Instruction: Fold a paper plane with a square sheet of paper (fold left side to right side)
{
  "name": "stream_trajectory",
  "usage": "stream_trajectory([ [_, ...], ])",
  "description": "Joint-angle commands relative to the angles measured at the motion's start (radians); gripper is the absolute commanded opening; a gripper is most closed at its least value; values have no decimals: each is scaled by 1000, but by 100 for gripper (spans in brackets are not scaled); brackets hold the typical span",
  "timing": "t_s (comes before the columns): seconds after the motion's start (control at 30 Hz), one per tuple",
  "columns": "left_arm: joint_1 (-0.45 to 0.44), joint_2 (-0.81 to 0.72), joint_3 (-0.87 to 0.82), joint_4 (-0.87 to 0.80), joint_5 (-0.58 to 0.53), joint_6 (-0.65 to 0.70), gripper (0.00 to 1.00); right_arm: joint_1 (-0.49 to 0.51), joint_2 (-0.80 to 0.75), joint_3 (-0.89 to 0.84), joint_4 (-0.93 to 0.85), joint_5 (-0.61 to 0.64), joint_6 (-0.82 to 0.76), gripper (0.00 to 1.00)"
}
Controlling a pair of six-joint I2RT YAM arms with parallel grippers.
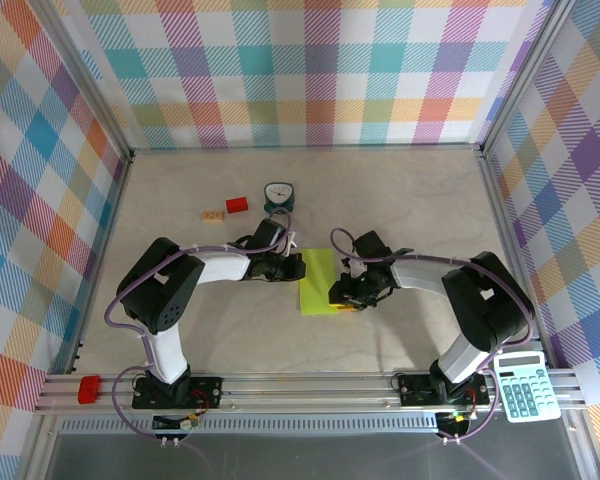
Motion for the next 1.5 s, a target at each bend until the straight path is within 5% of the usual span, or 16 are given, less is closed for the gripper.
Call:
stream_trajectory([
  [0.0,-16,-7,-29,-59,-14,-3,0,9,17,-2,74,-26,20,31],
  [0.6,-16,-12,-26,-80,-25,3,0,-14,-26,34,6,-42,-7,31],
  [1.47,-16,-15,-19,-75,-14,4,0,-93,109,101,108,-82,-36,26],
])
